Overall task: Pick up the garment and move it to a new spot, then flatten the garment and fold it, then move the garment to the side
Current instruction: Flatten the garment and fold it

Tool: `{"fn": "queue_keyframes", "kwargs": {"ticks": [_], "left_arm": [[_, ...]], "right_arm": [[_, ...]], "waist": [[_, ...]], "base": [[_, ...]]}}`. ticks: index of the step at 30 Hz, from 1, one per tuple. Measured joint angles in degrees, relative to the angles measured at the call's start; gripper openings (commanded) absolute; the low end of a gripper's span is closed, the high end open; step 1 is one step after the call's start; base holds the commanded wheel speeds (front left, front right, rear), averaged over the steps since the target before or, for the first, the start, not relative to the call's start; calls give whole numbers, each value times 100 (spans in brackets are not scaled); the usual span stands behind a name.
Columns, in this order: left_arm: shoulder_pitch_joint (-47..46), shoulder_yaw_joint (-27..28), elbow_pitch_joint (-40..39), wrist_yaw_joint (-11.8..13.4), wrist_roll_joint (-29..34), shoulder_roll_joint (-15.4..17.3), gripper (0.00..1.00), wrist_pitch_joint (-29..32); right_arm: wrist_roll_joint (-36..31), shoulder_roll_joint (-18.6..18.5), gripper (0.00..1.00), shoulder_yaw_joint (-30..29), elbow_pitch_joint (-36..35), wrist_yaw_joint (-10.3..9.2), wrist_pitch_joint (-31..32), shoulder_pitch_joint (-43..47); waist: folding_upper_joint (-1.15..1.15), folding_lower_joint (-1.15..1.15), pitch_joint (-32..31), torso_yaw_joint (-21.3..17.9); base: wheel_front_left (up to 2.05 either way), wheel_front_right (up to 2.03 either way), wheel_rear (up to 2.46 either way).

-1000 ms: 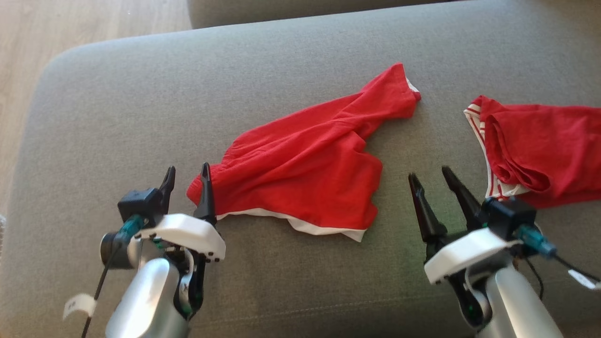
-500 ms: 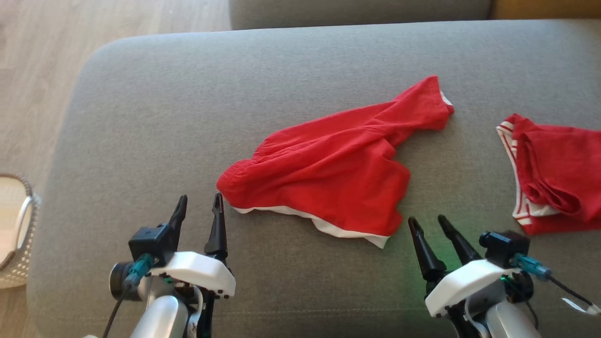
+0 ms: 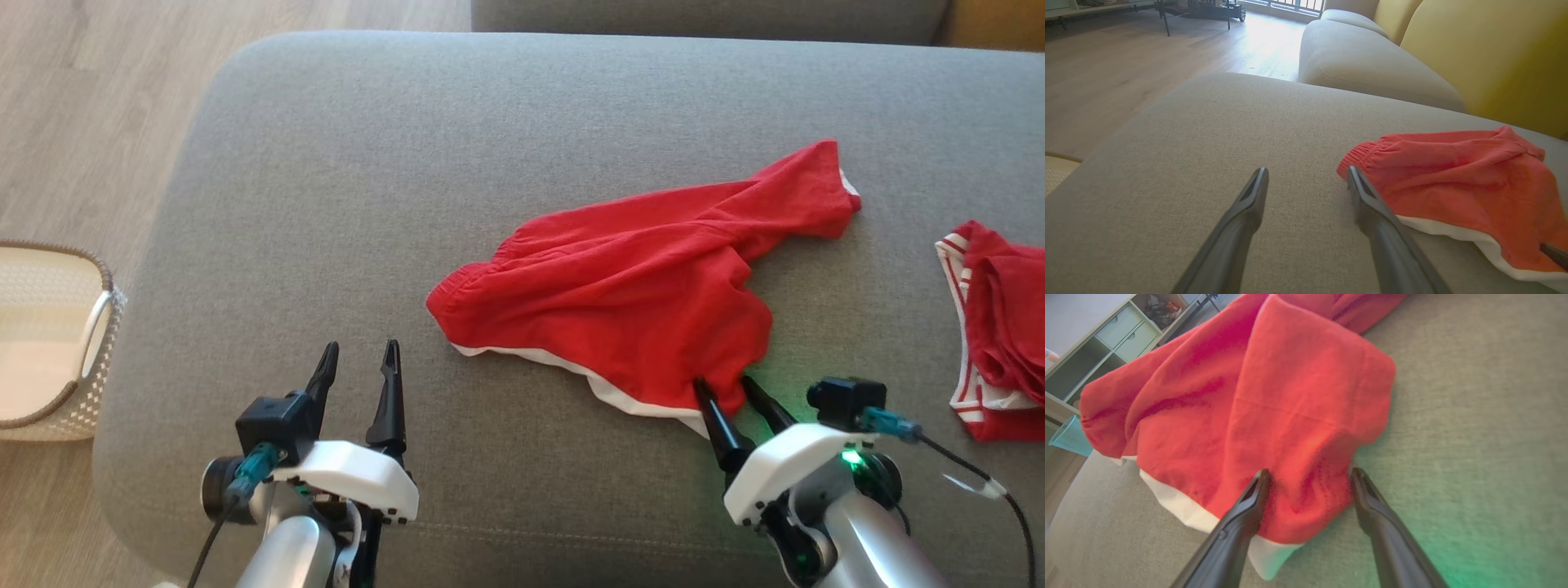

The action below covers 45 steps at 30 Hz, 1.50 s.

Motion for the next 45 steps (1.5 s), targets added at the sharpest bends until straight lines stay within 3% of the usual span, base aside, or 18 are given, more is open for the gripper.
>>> {"fn": "queue_keyframes", "kwargs": {"ticks": [1,2,3,7,11,15,21,26,29,35,42,43,44,45], "left_arm": [[-1,-1,10,-1,0,-1,100,0],[-1,-1,23,-1,0,-2,100,0],[-1,-3,34,-1,0,-2,100,0],[0,-4,73,-1,-1,-3,100,0],[39,-13,80,5,-5,-3,100,0],[94,-35,79,9,-55,-3,100,0],[141,-93,73,65,-154,-3,100,0],[144,-211,64,100,-203,-3,100,0],[136,-256,62,99,-203,-3,100,0],[4,-321,62,97,-255,-3,100,0],[-153,-443,60,93,-292,-8,100,0],[-170,-455,60,93,-321,-8,100,0],[-189,-464,60,96,-321,-8,100,0],[-201,-464,56,99,-321,-8,100,0]], "right_arm": [[1,-3,100,48,48,0,-4,-56],[16,-7,38,103,81,0,-16,-110],[53,-8,0,141,111,0,-75,-157],[1,-5,0,169,233,0,-266,-189],[-616,-207,0,-63,189,0,-412,-189],[-1349,-589,0,-481,-290,0,-299,-189],[-2062,-940,0,-964,-1469,0,1021,-13],[-2080,-1209,0,-542,-2199,1,2197,438],[-1926,-1443,0,-393,-2385,1,2502,432],[-1798,-1736,0,-205,-2093,1,2573,-296],[-1798,-1842,0,-133,-787,1,2376,-1004],[-1819,-1847,13,-116,-579,1,2353,-1040],[-1826,-1846,96,-122,-386,1,2316,-1067],[-1827,-1831,100,-174,-229,1,2267,-1092]], "waist": [[0,0,11,23],[0,0,18,43],[0,0,21,60],[0,0,-45,66],[0,0,-171,-2],[0,0,-285,-121],[0,0,-386,-246],[0,0,-303,-224],[0,0,-213,-175],[0,0,1,4],[0,0,243,259],[0,0,271,292],[0,0,294,322],[0,0,314,342]], "base": [[0,0,0],[0,0,0],[0,0,0],[0,0,0],[0,0,0],[0,0,0],[0,0,0],[0,0,0],[0,0,0],[0,0,0],[0,0,0],[0,0,0],[0,0,0],[0,0,0]]}}
